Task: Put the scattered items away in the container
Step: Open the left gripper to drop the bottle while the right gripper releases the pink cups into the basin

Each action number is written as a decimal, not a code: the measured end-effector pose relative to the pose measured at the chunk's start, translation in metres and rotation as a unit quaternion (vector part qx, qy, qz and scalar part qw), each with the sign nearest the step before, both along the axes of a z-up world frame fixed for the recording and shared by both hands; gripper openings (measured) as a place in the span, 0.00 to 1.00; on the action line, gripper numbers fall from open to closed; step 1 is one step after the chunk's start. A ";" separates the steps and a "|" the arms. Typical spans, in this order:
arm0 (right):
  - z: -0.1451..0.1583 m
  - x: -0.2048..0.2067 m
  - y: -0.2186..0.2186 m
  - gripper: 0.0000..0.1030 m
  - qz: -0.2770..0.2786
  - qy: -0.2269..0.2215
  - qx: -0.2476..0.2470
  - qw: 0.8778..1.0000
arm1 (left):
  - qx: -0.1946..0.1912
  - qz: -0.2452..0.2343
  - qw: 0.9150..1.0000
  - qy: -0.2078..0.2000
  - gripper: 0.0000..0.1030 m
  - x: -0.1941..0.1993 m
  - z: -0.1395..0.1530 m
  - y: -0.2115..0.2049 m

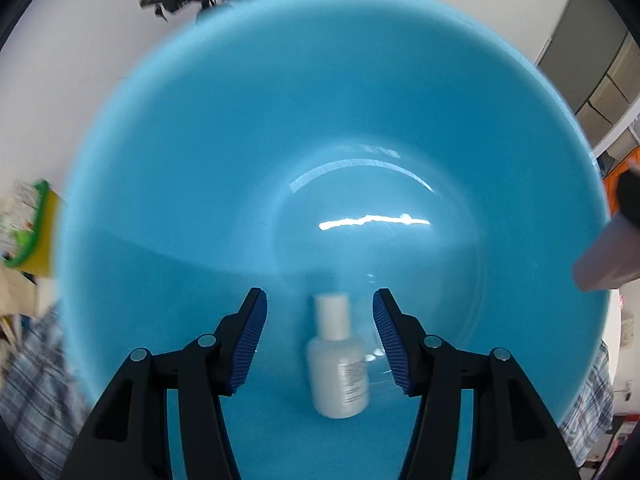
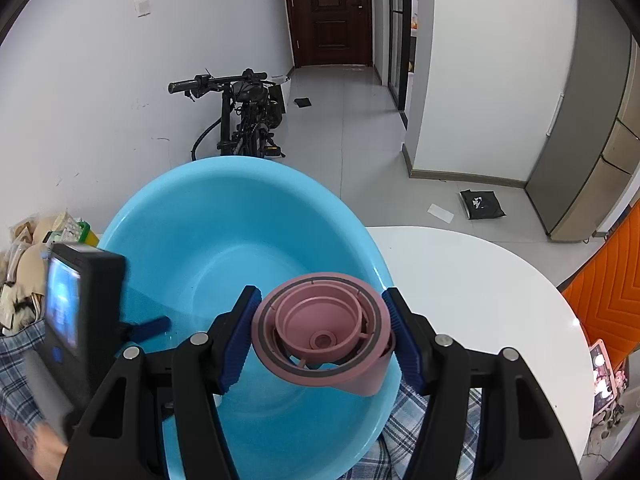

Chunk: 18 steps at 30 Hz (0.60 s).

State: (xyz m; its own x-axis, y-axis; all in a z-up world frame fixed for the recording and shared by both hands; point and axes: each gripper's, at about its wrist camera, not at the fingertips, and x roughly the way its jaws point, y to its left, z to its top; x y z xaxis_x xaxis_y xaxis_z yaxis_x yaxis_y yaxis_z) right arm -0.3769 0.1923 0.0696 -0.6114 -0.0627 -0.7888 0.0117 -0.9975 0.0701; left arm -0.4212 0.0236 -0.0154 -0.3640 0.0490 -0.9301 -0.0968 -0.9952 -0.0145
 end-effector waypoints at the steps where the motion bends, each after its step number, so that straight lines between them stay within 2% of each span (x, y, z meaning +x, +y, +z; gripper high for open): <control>1: 0.001 0.001 0.000 0.59 0.001 0.001 -0.001 1.000 | 0.001 0.005 1.000 0.008 0.56 0.001 0.009 -0.007; 4: 0.002 0.000 -0.010 0.59 0.006 0.001 -0.009 1.000 | 0.018 0.024 0.999 0.022 0.56 0.006 0.037 -0.032; 9: 0.002 0.000 -0.033 0.59 0.018 0.000 -0.004 1.000 | 0.013 0.046 0.998 0.048 0.56 0.009 0.073 -0.063; 12: 0.000 0.001 -0.047 0.59 0.025 -0.002 -0.004 1.000 | 0.034 0.062 0.996 0.060 0.56 0.018 0.100 -0.093; 18: -0.022 -0.003 -0.064 0.59 0.024 -0.025 0.003 0.999 | 0.029 0.064 0.995 0.068 0.56 0.026 0.103 -0.098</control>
